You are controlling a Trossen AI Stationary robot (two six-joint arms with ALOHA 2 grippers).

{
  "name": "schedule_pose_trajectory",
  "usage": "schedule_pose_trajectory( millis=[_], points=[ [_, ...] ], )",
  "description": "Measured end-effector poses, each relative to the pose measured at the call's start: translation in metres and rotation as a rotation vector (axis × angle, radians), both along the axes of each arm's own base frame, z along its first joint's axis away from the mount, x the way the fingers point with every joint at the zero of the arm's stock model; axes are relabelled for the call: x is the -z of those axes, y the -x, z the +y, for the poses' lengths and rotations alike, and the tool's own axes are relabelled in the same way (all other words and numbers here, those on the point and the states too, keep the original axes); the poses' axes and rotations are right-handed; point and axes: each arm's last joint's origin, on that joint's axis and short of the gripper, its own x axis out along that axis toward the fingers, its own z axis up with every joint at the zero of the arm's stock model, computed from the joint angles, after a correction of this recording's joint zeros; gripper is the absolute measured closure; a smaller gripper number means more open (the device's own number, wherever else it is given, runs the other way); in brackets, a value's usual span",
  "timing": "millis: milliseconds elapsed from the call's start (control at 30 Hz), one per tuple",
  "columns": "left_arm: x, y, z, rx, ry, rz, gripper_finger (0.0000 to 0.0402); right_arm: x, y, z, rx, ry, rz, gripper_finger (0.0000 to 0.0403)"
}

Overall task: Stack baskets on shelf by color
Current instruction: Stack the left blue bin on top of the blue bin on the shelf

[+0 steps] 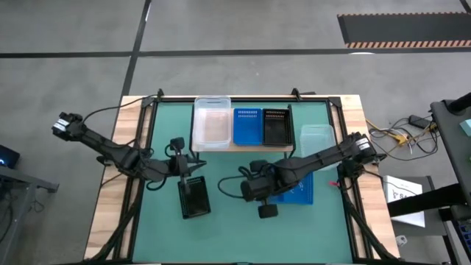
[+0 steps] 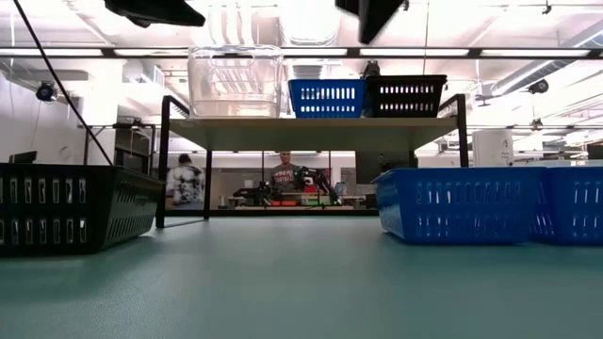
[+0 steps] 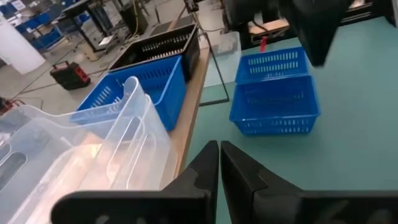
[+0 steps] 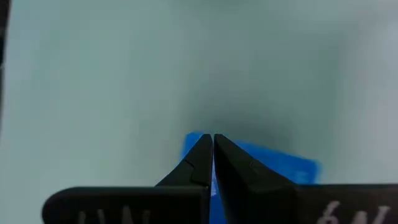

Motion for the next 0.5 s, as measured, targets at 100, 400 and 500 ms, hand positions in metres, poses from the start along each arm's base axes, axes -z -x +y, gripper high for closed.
schedule_pose_trajectory(
  millis=[100,400,500],
  points=[
    [0.000,0.001,-0.001,0.008,0.000,-0.002,0.0400,0.023,0.005,0.003,-0.011,-0.048,0.076,0.0394],
    [-0.001,0.001,-0.002,0.012,0.002,-0.005,0.0400,0.067,0.038,0.010,-0.032,-0.072,0.116,0.0394],
    [-0.002,0.000,-0.003,0.012,0.006,-0.014,0.0400,0.073,0.045,0.011,-0.014,-0.097,0.074,0.0394]
  ],
)
